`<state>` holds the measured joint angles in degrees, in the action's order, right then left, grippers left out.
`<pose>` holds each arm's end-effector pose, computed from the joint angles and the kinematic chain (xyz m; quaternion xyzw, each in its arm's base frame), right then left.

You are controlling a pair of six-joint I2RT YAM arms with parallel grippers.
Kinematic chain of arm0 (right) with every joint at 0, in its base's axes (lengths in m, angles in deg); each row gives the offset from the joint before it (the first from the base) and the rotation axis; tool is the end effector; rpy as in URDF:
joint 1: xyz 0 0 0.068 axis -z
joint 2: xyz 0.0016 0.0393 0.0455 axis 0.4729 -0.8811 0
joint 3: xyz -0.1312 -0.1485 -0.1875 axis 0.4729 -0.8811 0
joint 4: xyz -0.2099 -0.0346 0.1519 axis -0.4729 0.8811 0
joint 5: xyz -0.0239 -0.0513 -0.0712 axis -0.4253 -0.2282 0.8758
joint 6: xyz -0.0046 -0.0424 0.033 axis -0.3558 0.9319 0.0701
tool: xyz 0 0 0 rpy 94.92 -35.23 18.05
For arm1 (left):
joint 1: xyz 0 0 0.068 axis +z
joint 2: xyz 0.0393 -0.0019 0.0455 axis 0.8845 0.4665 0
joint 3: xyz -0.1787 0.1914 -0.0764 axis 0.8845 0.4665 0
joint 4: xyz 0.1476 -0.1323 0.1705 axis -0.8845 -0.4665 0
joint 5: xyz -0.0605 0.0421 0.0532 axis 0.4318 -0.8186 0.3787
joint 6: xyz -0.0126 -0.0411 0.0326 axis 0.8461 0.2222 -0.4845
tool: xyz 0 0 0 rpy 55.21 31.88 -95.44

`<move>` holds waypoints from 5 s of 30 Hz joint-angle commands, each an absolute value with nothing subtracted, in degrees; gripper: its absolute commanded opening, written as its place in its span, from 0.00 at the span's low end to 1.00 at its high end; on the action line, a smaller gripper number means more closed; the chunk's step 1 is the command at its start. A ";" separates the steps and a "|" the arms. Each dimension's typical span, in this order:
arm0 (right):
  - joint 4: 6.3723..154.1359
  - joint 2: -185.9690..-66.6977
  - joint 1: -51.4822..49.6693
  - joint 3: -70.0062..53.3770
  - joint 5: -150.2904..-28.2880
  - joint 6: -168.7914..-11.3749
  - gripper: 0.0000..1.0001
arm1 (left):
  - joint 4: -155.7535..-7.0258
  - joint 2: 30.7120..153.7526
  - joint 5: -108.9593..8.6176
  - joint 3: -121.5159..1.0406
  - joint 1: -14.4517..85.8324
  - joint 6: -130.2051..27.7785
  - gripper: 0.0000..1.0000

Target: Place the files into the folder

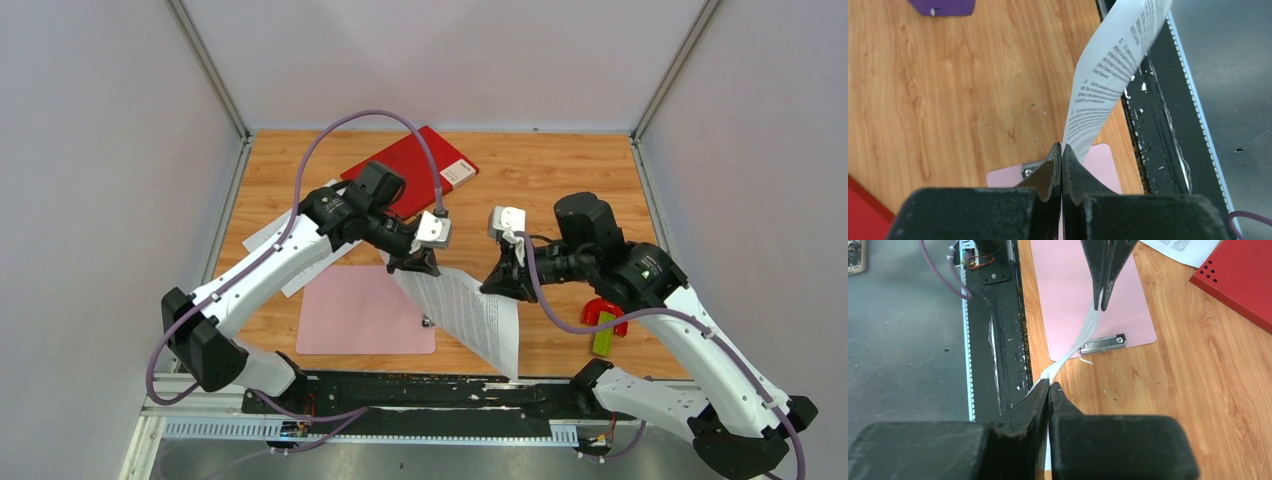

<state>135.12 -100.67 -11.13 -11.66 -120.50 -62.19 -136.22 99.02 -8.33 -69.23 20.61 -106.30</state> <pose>0.1147 0.1229 0.3958 -0.5523 0.6617 0.3609 0.3563 0.1969 -0.2111 0.3525 0.6792 0.5452 -0.3977 0.2885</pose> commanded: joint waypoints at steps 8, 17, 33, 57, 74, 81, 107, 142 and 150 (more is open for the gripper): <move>122.47 -98.56 -11.22 -13.65 -98.04 -81.06 0.50 | -131.87 92.65 -28.57 -66.93 21.97 -88.07 0.00; 115.07 -99.96 -11.24 -24.06 -79.78 -111.64 0.58 | -125.45 83.93 -50.82 -63.70 29.97 -57.53 0.00; 111.02 -127.11 -24.69 -21.42 -66.35 -126.65 0.53 | -120.70 65.28 -75.19 -52.36 41.19 -39.72 0.00; 120.52 -155.19 -33.57 -7.90 -58.32 -128.63 0.38 | -120.52 62.39 -77.56 -43.68 42.10 -39.08 0.00; 112.11 -142.89 -23.83 -27.14 -63.67 -120.37 0.24 | -128.99 72.52 -42.38 -52.13 42.06 -52.50 0.00; 108.80 -134.98 -14.46 -33.88 -71.54 -109.02 0.27 | -133.73 77.45 -28.71 -52.96 40.52 -58.12 0.00; 108.82 -134.35 0.80 -30.94 -84.17 -94.26 0.43 | -143.71 116.14 -41.33 -73.86 36.17 -73.57 0.00; 103.28 -136.15 0.63 -36.13 -83.76 -95.52 0.16 | -137.03 128.36 -37.91 -74.00 32.64 -94.99 0.00; 100.51 -135.03 0.83 -38.26 -88.59 -96.01 0.00 | -135.72 128.41 -38.99 -72.75 31.13 -97.04 0.00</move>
<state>103.62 -135.20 0.67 -35.63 -84.52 -95.61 -137.10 128.64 -38.64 -73.41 31.32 -94.17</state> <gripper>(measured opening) 0.334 0.006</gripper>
